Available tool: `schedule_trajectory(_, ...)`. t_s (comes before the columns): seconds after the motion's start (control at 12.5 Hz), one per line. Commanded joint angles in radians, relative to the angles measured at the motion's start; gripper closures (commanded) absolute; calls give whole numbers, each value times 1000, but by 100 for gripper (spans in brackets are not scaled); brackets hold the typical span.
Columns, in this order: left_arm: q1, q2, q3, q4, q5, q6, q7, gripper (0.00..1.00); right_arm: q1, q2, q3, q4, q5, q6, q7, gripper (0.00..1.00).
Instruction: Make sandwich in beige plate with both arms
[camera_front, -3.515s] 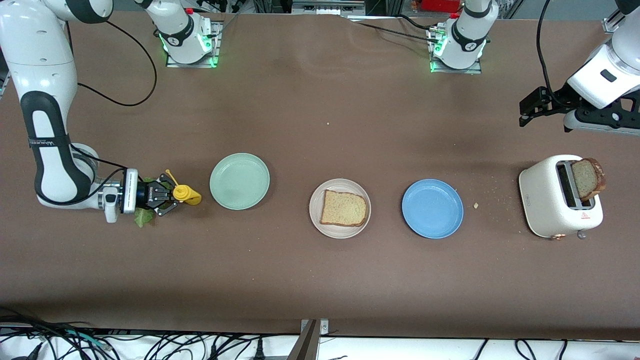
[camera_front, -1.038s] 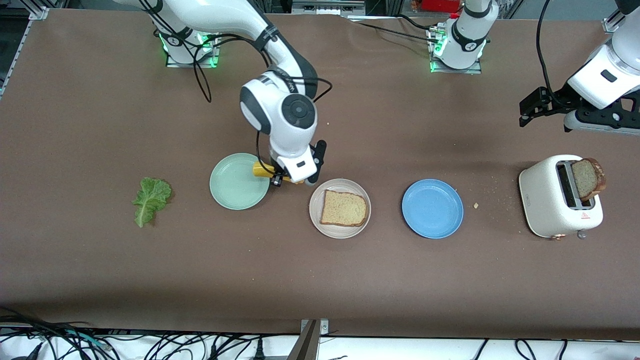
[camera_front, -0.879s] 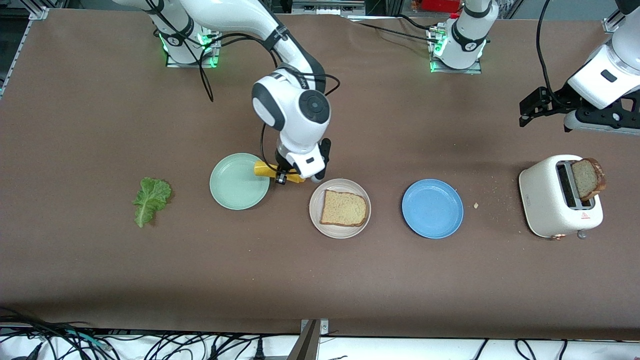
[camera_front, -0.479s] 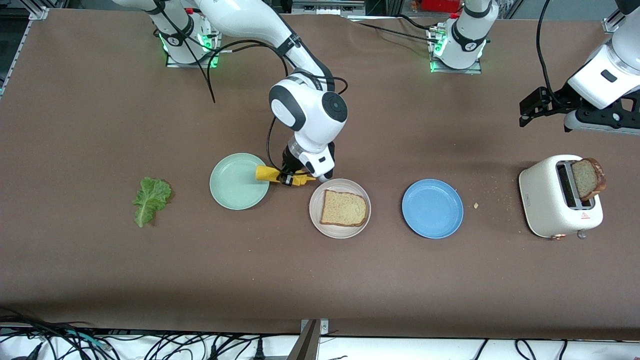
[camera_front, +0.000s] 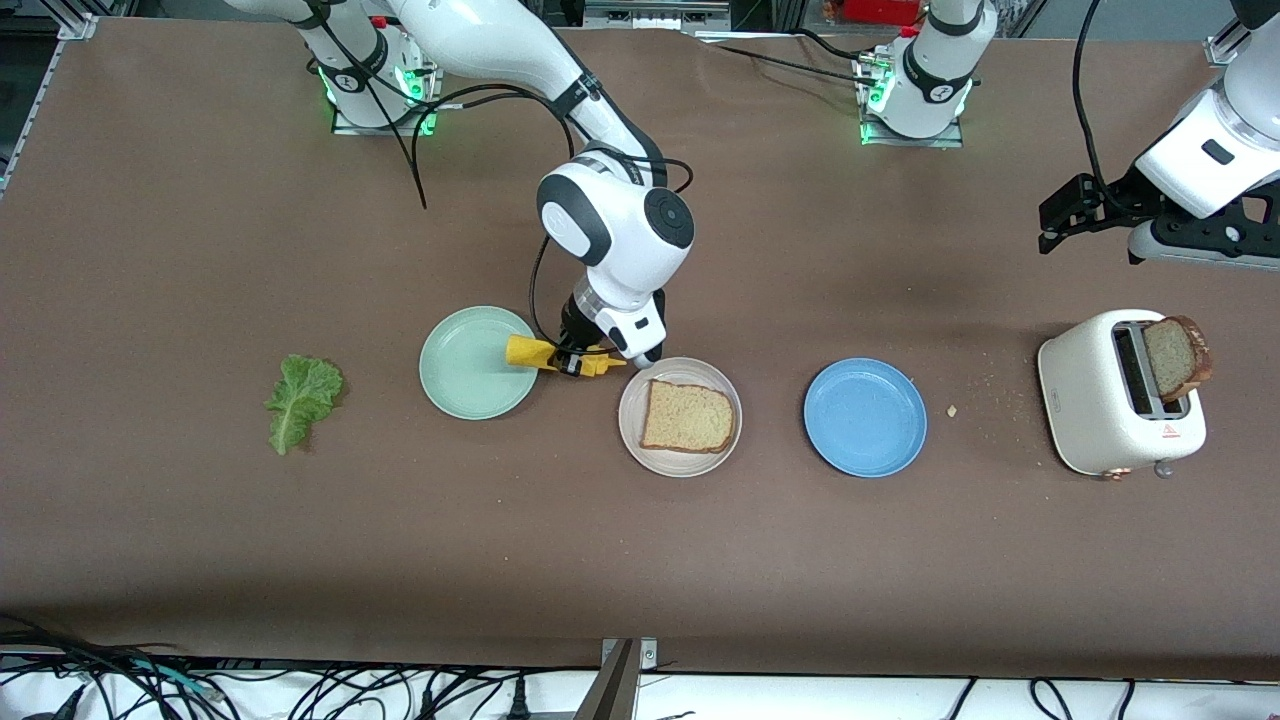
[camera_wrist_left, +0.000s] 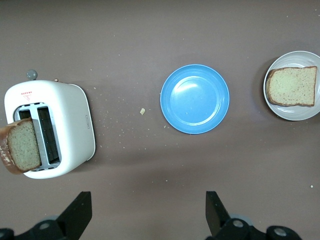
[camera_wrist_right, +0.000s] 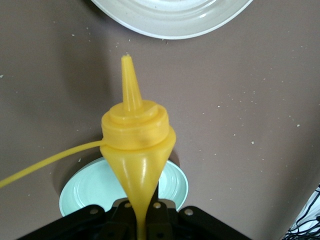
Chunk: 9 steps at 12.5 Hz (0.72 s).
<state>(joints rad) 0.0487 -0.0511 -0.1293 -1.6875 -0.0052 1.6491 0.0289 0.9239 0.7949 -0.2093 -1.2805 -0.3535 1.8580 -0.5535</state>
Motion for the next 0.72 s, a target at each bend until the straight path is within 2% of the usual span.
schedule_trajectory(0.0, 8, -6, -4, -4, -15, -8, 2, 0, 7, 12, -10, 43, -19, -39, -5, 97)
schedule_trajectory(0.24, 8, -6, -4, -4, -13, -8, 2, 0, -11, 6, 1, 108, -3, -95, -14, 97)
schedule_trajectory(0.48, 8, -4, -4, -4, -15, -8, 0, 0, -62, -40, 2, 107, 97, -89, -46, 97)
schedule_trajectory(0.64, 8, -4, -4, -4, -13, -8, 0, 0, -108, -75, 7, 98, 195, -80, -69, 97)
